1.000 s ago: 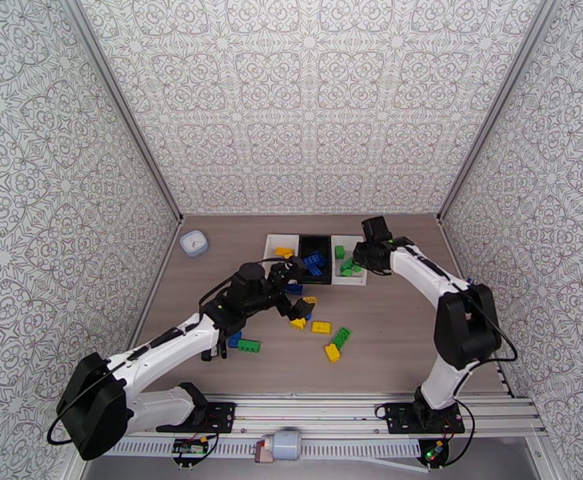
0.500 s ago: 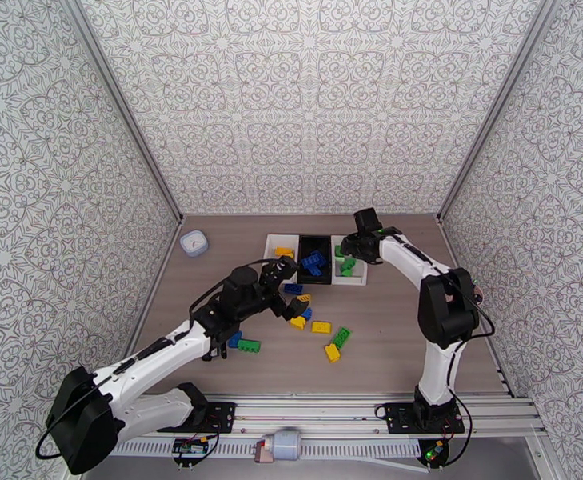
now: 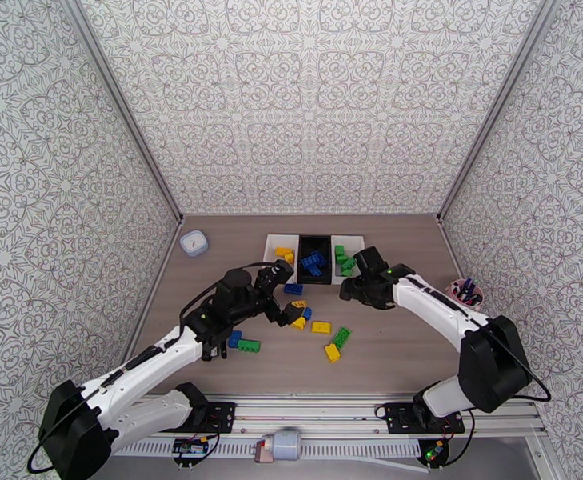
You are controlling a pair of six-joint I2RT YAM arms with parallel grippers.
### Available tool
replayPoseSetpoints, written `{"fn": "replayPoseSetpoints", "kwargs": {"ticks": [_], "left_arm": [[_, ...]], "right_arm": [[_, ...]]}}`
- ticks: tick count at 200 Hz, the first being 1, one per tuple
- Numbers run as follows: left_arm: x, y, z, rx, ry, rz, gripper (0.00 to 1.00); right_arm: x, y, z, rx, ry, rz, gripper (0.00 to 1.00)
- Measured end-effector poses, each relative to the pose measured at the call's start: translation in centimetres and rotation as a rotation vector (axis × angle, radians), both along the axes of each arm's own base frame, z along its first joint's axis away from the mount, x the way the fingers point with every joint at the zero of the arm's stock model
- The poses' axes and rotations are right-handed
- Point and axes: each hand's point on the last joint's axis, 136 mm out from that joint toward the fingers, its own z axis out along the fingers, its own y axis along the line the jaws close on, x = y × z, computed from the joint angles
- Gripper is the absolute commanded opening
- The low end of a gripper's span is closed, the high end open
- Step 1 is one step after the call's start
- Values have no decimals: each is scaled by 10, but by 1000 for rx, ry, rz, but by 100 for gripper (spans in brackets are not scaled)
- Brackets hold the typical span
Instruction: Sort the legos into containers by color
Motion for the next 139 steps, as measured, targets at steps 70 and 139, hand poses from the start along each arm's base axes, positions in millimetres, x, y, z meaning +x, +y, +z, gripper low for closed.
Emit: {"fn": "replayPoseSetpoints", "kwargs": {"ticks": [70,139], "left_arm": [[-9,-3,-6,8,36,-45,100],[-14,-8,-8,8,43,-58,100]], "right_arm": [[-39,19,-35,-24,152,62,86],[-56,15,-66,-49,260,49,58]]}}
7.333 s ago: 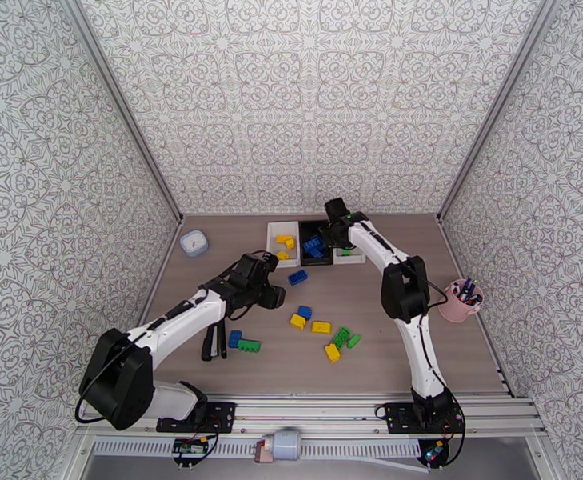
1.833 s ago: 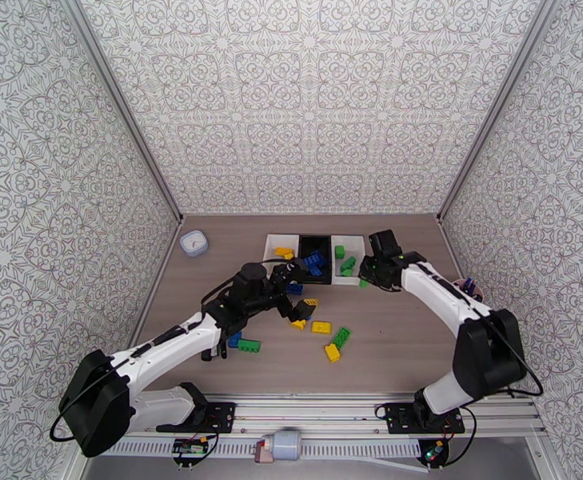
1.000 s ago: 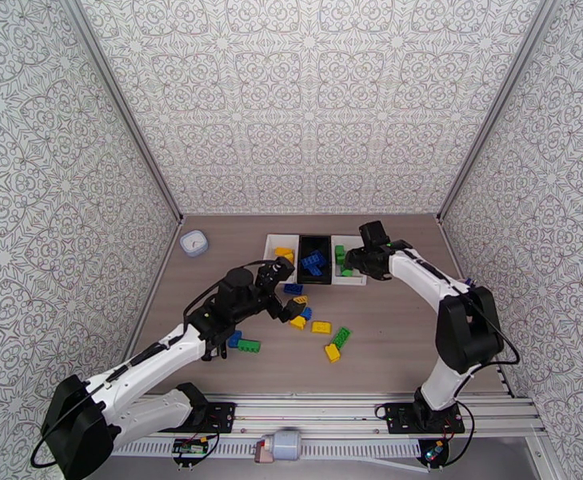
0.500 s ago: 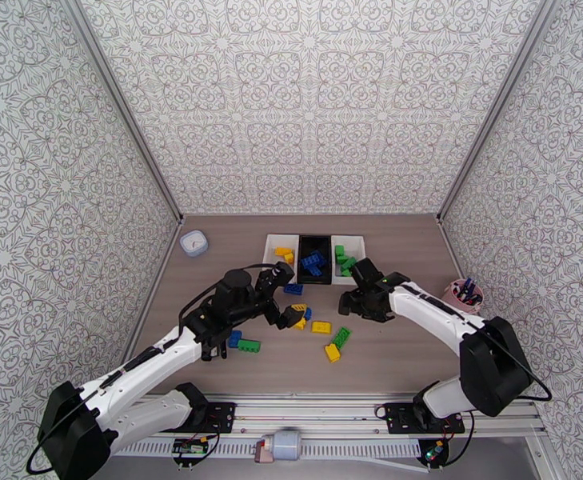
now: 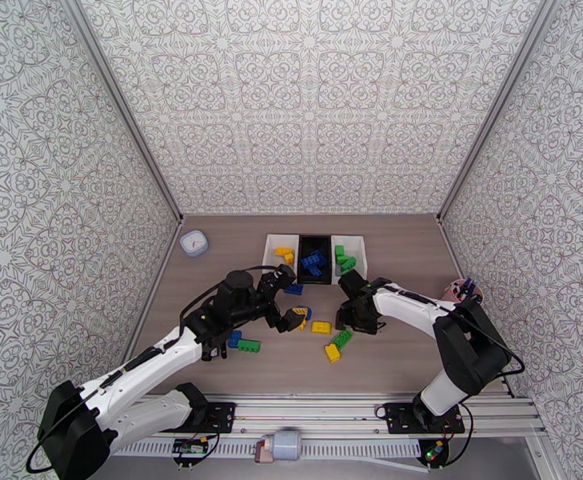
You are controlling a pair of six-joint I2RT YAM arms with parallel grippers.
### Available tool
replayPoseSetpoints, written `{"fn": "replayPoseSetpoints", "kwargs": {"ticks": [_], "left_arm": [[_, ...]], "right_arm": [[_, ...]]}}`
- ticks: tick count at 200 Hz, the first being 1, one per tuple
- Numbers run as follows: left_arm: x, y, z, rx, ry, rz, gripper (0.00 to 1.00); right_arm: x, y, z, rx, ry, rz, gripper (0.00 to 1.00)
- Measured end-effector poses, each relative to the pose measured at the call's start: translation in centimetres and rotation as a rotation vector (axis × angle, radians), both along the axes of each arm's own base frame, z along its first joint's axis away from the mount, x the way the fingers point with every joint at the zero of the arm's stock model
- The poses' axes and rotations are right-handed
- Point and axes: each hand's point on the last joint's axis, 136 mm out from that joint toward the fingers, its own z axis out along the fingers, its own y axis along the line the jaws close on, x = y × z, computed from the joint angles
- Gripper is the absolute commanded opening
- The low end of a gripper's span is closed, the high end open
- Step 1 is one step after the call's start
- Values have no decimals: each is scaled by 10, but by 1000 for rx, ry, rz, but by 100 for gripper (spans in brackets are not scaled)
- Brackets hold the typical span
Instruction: Sort the legos into containers by color
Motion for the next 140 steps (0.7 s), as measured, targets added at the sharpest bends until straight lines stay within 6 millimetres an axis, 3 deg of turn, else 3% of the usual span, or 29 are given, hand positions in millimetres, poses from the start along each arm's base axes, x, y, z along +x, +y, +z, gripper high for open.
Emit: {"fn": "replayPoseSetpoints", "kwargs": {"ticks": [41,60,95,140], "left_arm": [[-1,0,-9,1,16,14,100],[0,0,-13,5,24,20,100],[1,0,-12,1,21,21,100],[-2,3,-17,6,23,26,100]], "right_arm": [[-8,-5,-6,-13,23,-19,45],[-8,-5,-6,-13,23,-23,45],[-7,-4,-4,-8,14,-7,62],[-10,13,20,32,-73,138,83]]}}
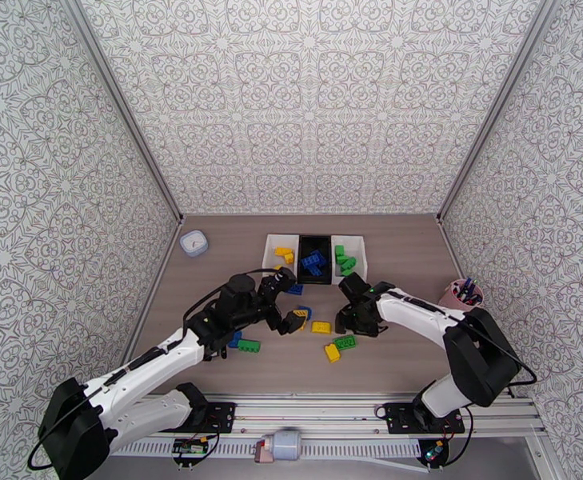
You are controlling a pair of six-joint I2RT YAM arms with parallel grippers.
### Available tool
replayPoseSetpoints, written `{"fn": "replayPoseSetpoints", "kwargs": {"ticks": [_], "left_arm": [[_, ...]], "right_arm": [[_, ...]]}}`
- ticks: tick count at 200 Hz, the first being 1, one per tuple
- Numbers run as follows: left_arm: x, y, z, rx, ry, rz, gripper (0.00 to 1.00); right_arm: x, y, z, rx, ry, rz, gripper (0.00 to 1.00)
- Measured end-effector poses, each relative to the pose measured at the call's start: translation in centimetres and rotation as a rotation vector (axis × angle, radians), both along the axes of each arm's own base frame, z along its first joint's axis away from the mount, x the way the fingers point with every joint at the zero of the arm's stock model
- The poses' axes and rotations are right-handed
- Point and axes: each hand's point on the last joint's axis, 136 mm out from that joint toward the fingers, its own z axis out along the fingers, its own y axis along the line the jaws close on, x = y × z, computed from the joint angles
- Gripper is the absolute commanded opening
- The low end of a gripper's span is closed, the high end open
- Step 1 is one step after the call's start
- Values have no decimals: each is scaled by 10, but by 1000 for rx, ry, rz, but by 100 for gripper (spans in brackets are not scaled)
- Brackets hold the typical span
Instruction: Sort the legos into containers by color
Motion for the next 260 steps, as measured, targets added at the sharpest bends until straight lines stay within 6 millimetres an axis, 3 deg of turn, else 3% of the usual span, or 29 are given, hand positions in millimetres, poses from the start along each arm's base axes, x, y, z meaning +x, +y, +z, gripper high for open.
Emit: {"fn": "replayPoseSetpoints", "kwargs": {"ticks": [48,109,135,165,185,224,260], "left_arm": [[-3,5,-2,-6,8,24,100],[-2,6,-2,-4,4,38,100],[-3,6,-2,-3,3,38,100],[-3,5,-2,-5,6,38,100],[-4,4,-2,-4,7,34,100],[-5,3,-2,-5,7,35,100],[-5,4,-1,-4,0,46,100]], "right_arm": [[-10,14,-2,-46,3,155,87],[-19,7,-25,-126,82,182,85],[-20,7,-27,-130,91,170,76],[-20,6,-28,-131,96,154,58],[-19,6,-27,-130,93,144,52],[-15,7,-21,-124,68,126,50],[13,14,7,-74,-29,83,49]]}}
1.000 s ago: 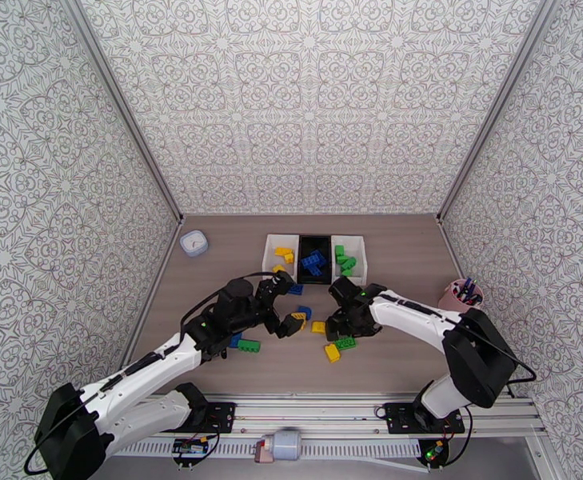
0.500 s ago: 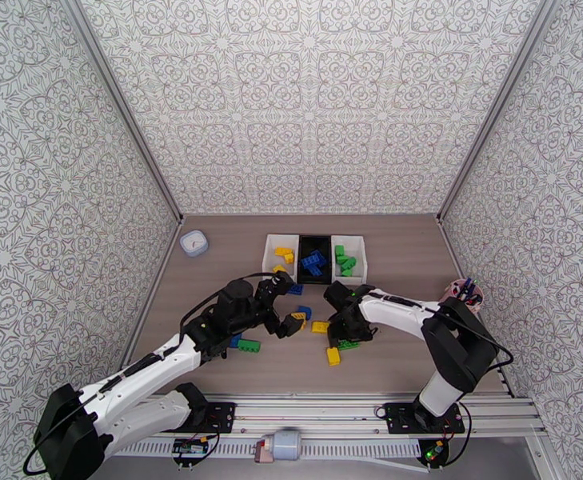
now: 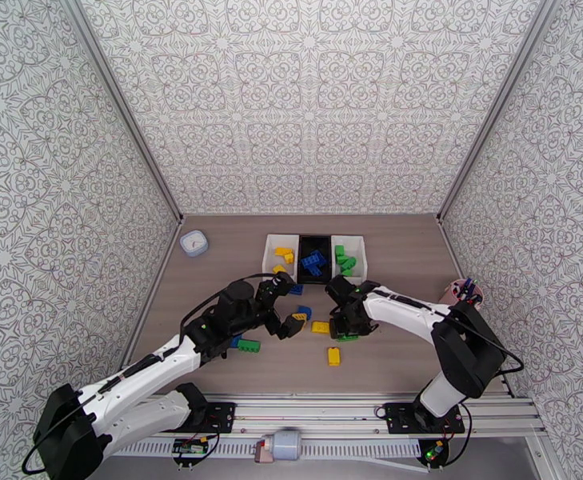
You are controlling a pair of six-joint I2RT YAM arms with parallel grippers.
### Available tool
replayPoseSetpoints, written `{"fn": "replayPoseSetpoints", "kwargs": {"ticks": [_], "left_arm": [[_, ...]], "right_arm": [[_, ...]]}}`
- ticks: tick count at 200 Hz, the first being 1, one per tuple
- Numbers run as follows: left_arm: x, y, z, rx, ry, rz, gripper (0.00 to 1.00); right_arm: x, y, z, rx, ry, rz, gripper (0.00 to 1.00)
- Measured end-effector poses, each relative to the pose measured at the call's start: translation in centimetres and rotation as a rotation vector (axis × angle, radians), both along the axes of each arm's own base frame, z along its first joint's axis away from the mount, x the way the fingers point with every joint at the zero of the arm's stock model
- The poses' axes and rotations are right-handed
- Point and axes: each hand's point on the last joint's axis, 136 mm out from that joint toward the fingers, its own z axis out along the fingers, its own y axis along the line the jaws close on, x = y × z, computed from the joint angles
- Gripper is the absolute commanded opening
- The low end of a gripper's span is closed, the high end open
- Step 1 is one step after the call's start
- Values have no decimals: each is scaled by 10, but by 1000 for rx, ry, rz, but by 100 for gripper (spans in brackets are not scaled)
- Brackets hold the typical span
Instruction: Sort the legos into containers by color
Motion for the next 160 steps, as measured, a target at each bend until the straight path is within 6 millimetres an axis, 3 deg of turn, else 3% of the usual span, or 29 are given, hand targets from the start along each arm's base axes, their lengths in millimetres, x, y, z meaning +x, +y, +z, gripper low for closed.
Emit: {"fn": "replayPoseSetpoints", "kwargs": {"ticks": [39,106,160], "left_arm": [[3,-1,1,3,-3,7,100],[13,-9,3,-2,-22,3,100],[17,-12,2,0,-30,2,100]], "right_arm": [[40,3,31,47,-117,-56,48],[126,-19,77,101,-296,-191,47],[196,-31,70,63,-347,-214,47]]}}
